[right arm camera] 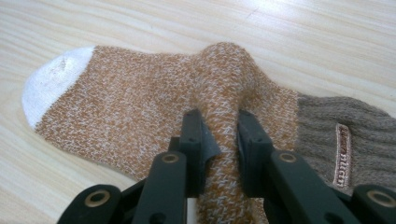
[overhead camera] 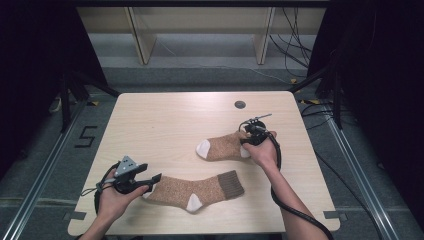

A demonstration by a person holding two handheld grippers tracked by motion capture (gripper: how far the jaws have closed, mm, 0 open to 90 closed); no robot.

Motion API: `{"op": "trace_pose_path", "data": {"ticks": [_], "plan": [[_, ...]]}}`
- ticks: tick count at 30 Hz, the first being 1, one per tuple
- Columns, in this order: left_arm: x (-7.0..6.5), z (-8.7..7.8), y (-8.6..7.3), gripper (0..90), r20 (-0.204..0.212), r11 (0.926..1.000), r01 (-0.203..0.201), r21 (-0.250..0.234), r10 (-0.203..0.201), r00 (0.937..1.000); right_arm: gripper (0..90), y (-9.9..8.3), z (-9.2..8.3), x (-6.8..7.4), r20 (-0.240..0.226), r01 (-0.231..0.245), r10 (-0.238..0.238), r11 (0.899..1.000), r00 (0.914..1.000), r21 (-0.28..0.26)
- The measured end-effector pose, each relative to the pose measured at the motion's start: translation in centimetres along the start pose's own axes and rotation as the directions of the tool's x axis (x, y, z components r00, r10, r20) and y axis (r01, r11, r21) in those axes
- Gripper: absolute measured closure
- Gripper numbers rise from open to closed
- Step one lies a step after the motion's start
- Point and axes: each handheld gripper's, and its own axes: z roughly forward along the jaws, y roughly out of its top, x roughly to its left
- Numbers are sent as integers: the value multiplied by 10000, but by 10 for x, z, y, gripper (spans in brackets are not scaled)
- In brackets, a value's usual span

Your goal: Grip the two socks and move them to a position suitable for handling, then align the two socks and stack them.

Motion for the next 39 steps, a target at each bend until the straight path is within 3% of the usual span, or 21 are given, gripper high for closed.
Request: {"op": "trace_pose_path", "data": {"ticks": [3, 5, 6, 14, 22, 29, 34, 39], "plan": [[0, -1, 0, 310, -27, 9999, -9, -116, 8, 10000, 755, 0, -3, 3, 102, -11, 11, 10000, 9999, -10], [0, -2, 0, 311, -84, 9999, -90, -129, 89, 9999, 755, 0, -5, 4, -104, 73, -74, 10000, 9999, -29], [0, -2, 1, 310, -92, 9998, -79, -155, 77, 9999, 754, 0, -5, 3, 72, 162, -161, 9998, 9998, -114], [0, -2, 2, 310, -68, 9999, 8, -171, -9, 10000, 754, -1, -16, 7, 28, -38, 39, 9995, 10000, -308], [-9, 0, 8, 312, 127, 9991, -409, 72, 408, 9991, 755, -3, -26, 17, -75, -11, 6, 9980, 10000, -629], [-16, 1, 13, 314, 194, 9984, -569, -43, 570, 9982, 756, -9, -45, 39, -706, -69, -8, 9940, 9975, -1088], [-15, 1, 13, 315, 155, 9981, -618, 27, 617, 9980, 756, -8, -55, 51, -890, -98, -9, 9928, 9960, -1196], [-12, 0, 15, 315, 130, 9982, -599, -80, 600, 9981, 756, -7, -62, 65, -1183, 181, -366, 9879, 9923, -1540]]}}
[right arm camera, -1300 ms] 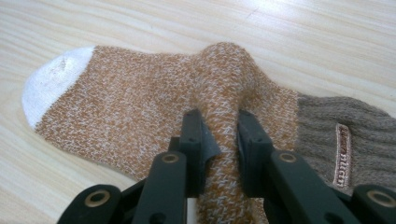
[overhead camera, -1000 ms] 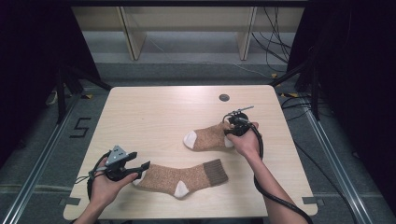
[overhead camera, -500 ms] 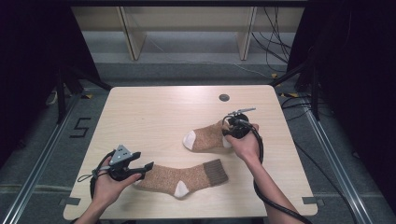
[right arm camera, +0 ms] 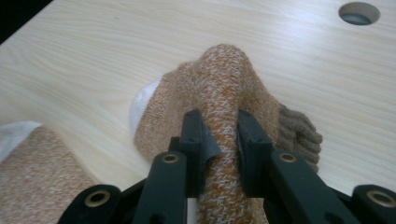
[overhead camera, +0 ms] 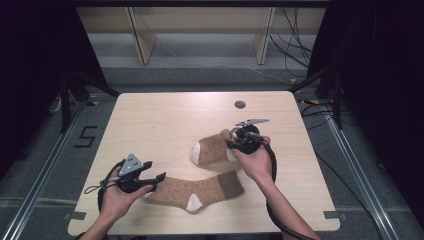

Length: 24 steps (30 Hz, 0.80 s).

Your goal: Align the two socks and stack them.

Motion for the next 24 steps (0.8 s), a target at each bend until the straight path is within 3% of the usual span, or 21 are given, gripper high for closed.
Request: {"op": "trace_pose_path", "data": {"ticks": [1, 2, 8, 12, 16, 17, 18, 19, 21, 23, 24], "plan": [[0, 0, 0, 315, -29, 10000, 72, -41, -72, 10000, 756, 0, -2, 4, -61, -173, 173, 9998, 9998, 44], [0, 0, 1, 315, -19, 9999, 76, -67, -76, 10000, 756, 1, -6, 9, -187, 82, -84, 9999, 9998, -92], [1, 1, 1, 316, -20, 10000, 60, -14, -61, 10000, 756, 2, -18, 28, -609, 229, -245, 9994, 9978, -269], [1, 0, 1, 317, 5, 9998, 109, -136, -109, 9999, 756, 1, -23, 37, -629, 194, -214, 9993, 9978, -311], [3, 0, 2, 318, -55, 9998, 137, -128, -137, 9999, 755, -2, -28, 48, -961, 97, -121, 9996, 9953, -261], [4, 0, 2, 318, -51, 9998, 155, -123, -156, 9999, 755, -2, -29, 49, -1020, 172, -206, 9993, 9946, -339], [4, -1, 2, 318, -106, 9999, 136, -105, -137, 9998, 755, -1, -30, 50, -1135, 613, -674, 9965, 9912, -562], [5, -1, 2, 318, -62, 9997, 171, -159, -172, 9998, 756, -2, -33, 54, -1191, 361, -409, 9985, 9920, -423], [5, -1, 2, 319, -74, 9994, 232, -276, -234, 9997, 755, -2, -37, 60, -1279, 563, -632, 9968, 9898, -572], [6, -2, 3, 319, -128, 9992, 252, -295, -256, 9996, 755, -4, -40, 67, -1409, 450, -506, 9981, 9887, -426], [7, -2, 3, 319, -134, 9991, 255, -333, -259, 9996, 755, -7, -41, 74, -1563, 631, -663, 9977, 9855, -256]]}}
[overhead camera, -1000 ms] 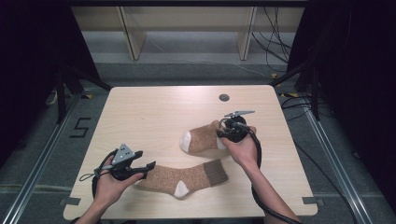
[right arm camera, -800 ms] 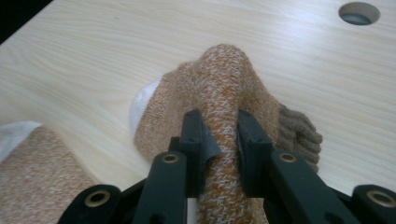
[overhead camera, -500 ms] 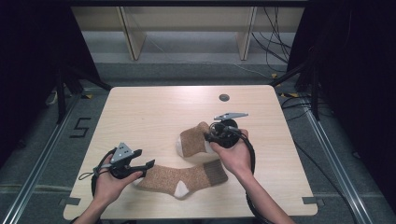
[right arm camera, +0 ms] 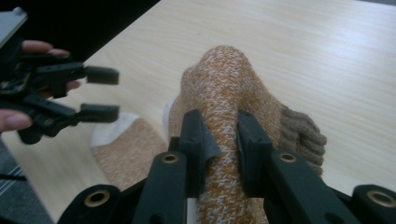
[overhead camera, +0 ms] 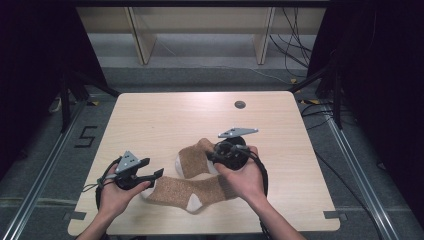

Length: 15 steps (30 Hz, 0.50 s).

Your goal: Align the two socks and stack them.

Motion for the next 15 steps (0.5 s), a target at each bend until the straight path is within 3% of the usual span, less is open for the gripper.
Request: {"op": "trace_pose_path", "data": {"ticks": [3, 4, 6, 8, 9, 10, 13, 15], "plan": [[1, -1, 0, 319, -55, 10000, 27, -17, -27, 10000, 754, -6, 4, 6, -58, -30, 31, 9997, 10000, 257], [1, -1, 0, 319, 13, 10000, 19, 14, -19, 10000, 752, -12, 10, 10, -163, 80, -72, 9987, 9998, 511], [-1, -1, 0, 320, 93, 9999, -25, 143, 24, 10000, 751, -15, 14, 10, -188, 294, -285, 9984, 9994, 480], [-5, 1, 1, 323, 397, 9991, -245, 335, 232, 9989, 744, -23, 22, 8, 122, 609, -625, 9927, 9980, 1046], [-8, 1, 1, 323, 480, 9978, -441, 501, 417, 9980, 744, -23, 22, 8, 122, 609, -625, 9927, 9980, 1046], [-11, 3, 2, 325, 756, 9967, -584, 565, 540, 9957, 738, -30, 27, 9, 346, 615, -677, 9858, 9971, 1560], [-18, 9, 3, 327, 1261, 9886, -1131, 995, 1002, 9869, 733, -35, 34, 8, 423, 769, -861, 9799, 9954, 1840], [-24, 14, 3, 324, 1447, 9868, -1150, 1143, 980, 9846, 727, -43, 44, 7, 678, 841, -1014, 9715, 9925, 2217]]}}
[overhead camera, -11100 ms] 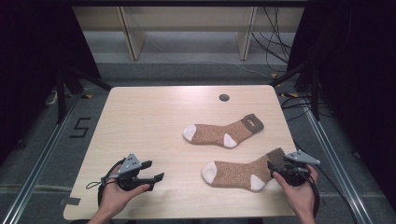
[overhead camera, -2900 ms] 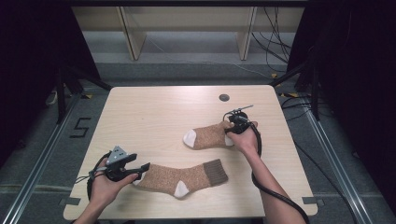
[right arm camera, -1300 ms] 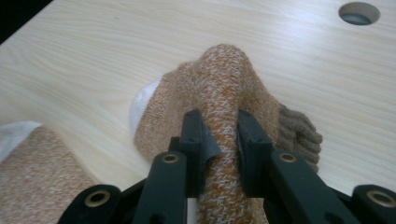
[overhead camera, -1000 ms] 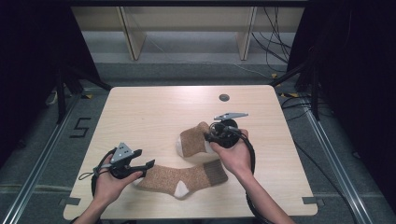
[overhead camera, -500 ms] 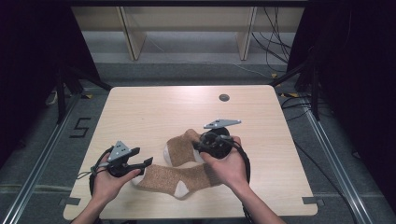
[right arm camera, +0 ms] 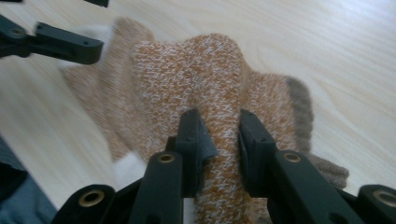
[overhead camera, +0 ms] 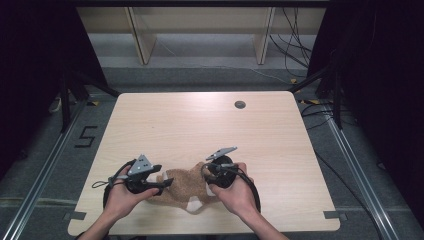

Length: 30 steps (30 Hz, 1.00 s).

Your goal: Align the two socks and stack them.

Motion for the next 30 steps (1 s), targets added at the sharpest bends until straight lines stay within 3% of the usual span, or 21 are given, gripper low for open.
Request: {"op": "trace_pose_path", "data": {"ticks": [2, 4, 6, 7, 12, 16, 17, 18, 19, 22, 24, 25, 29, 30], "plan": [[-3, 3, 0, 326, 237, 9986, -281, 449, 271, 9994, 722, -4, 8, -1, 183, -26, 23, 9999, 9998, 160], [-5, 3, -1, 329, 159, 9951, -625, 767, 615, 9980, 718, -5, 11, -1, 215, -37, 32, 9997, 9998, 227], [-6, 5, -4, 346, 89, 9931, -614, 994, 609, 9981, 685, -10, 21, -2, 104, -205, 201, 9988, 9997, 444], [-5, 5, -5, 352, 97, 9929, -554, 1053, 546, 9985, 665, -10, 24, -3, 66, -65, 63, 9990, 10000, 446], [-1, 8, -8, 366, 14, 9894, -550, 1340, 553, 9985, 553, -11, 28, -3, -271, -144, 152, 9994, 9995, 315], [1, 9, -9, 389, 77, 9881, -467, 1463, 461, 9989, 497, -2, 3, -14, -306, -388, 369, 9973, 9988, -619], [2, 9, -10, 392, 22, 9880, -468, 1470, 469, 9989, 495, 1, -5, -20, -141, -342, 330, 9946, 9994, -975], [2, 9, -10, 392, 18, 9892, -369, 1421, 370, 9993, 494, 4, -11, -23, -39, -591, 590, 9927, 9982, -1047], [2, 7, -9, 390, 79, 9874, -392, 1533, 385, 9992, 493, 8, -16, -34, 353, -311, 363, 9902, 9987, -1364], [3, 4, -9, 380, -6, 9890, -261, 1454, 264, 9997, 470, 10, -15, -55, 836, -903, 996, 9900, 9915, -1084], [3, 2, -8, 373, 32, 9915, -118, 1298, 115, 9999, 454, 7, -8, -63, 897, -1112, 1168, 9917, 9891, -644], [5, -2, -8, 369, 34, 9893, -245, 1436, 243, 9997, 451, 4, -4, -68, 812, -1011, 1051, 9935, 9911, -523], [10, -7, -11, 352, 169, 9894, 215, 1435, -242, 9996, 437, -4, 5, -75, 485, -1587, 1603, 9867, 9859, -347], [10, -6, -12, 348, 264, 9897, 327, 1392, -367, 9990, 436, -5, 6, -77, 413, -1536, 1548, 9877, 9871, -290]]}}
